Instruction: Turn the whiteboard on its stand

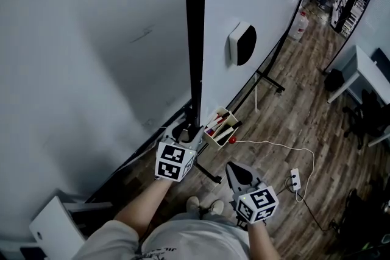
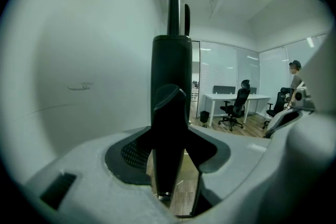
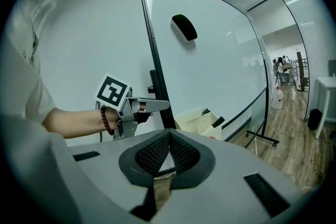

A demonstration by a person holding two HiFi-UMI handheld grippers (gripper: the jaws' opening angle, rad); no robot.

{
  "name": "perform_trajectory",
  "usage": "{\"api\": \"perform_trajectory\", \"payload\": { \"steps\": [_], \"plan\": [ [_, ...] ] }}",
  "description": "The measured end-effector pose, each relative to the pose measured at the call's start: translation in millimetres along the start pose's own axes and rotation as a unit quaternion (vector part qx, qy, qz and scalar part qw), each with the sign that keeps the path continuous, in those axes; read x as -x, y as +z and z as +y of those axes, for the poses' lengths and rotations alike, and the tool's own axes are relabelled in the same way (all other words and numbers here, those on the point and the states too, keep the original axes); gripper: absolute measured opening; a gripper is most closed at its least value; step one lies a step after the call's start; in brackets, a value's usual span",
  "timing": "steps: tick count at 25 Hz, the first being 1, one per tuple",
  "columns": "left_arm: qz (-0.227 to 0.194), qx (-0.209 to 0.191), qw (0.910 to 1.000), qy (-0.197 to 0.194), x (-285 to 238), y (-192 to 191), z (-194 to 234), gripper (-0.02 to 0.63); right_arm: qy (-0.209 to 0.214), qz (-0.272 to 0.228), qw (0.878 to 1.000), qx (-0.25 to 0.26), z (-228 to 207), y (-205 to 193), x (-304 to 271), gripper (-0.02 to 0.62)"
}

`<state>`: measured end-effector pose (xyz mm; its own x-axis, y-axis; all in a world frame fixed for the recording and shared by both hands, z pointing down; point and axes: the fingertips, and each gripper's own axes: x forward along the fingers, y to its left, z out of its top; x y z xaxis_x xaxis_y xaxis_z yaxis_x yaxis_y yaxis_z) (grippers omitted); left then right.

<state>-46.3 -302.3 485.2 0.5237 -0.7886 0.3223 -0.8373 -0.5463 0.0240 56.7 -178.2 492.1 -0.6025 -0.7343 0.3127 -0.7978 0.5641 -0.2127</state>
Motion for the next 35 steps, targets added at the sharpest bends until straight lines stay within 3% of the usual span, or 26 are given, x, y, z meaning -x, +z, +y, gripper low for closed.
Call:
{"api": "perform_trajectory", "payload": {
  "steps": [6,11,35],
  "plan": [
    [-0.004,0.006,0.9999,0.009,38,-20,-1,0.202,0.009,0.001,1.0,0.004,19,-12,6,-0.005],
    [-0.009,0.013,0.9998,0.012,80,-63,12,0.202,0.013,0.004,1.0,0.012,45,-44,-5,-0.005],
    [-0.01,0.024,0.9989,0.038,114,-47,9,0.201,0.03,0.0,0.999,0.016,47,-13,8,-0.005]
  ]
}}
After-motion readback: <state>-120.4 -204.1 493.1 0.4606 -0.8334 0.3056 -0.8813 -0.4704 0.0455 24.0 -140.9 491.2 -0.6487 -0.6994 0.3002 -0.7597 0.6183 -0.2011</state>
